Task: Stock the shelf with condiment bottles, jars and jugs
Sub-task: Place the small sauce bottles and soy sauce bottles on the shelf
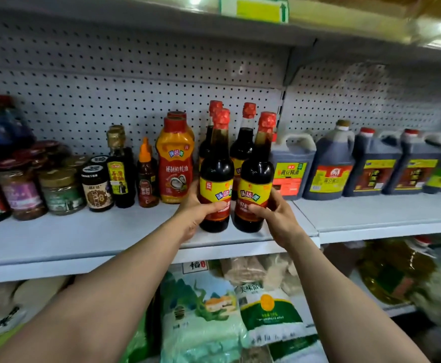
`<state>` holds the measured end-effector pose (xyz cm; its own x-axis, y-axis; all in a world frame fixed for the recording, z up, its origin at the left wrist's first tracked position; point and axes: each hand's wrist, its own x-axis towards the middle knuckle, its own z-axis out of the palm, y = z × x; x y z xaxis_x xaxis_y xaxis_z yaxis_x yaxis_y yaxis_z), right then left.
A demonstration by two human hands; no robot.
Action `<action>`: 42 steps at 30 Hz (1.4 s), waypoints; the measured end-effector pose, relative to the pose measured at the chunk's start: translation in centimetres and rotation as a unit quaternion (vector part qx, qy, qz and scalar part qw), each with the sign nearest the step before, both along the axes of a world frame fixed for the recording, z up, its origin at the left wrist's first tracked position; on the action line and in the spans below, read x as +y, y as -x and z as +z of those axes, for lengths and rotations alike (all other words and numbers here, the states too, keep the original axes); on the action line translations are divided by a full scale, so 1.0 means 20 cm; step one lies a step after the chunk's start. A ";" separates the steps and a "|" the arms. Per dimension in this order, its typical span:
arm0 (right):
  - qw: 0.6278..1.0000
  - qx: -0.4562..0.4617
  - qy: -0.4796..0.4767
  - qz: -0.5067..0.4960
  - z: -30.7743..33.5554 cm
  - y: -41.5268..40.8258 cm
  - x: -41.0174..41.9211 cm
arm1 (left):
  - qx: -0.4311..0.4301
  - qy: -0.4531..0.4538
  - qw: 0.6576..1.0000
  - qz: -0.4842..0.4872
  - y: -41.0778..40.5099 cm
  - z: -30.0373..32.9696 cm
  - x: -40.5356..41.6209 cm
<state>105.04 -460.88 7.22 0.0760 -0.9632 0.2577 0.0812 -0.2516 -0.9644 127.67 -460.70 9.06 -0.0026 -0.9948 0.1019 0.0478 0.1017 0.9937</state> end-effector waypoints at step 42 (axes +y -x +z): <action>0.967 0.207 0.003 -0.146 -0.07 -0.09 -0.32 | -0.267 -0.012 0.961 0.077 0.01 -0.02 -0.31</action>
<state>106.78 -467.32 5.80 -0.1010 -0.9577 0.2693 -0.3869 -0.2116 -0.8975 127.49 -467.00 8.70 0.0985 -0.9897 0.1037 -0.4826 0.0436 0.8748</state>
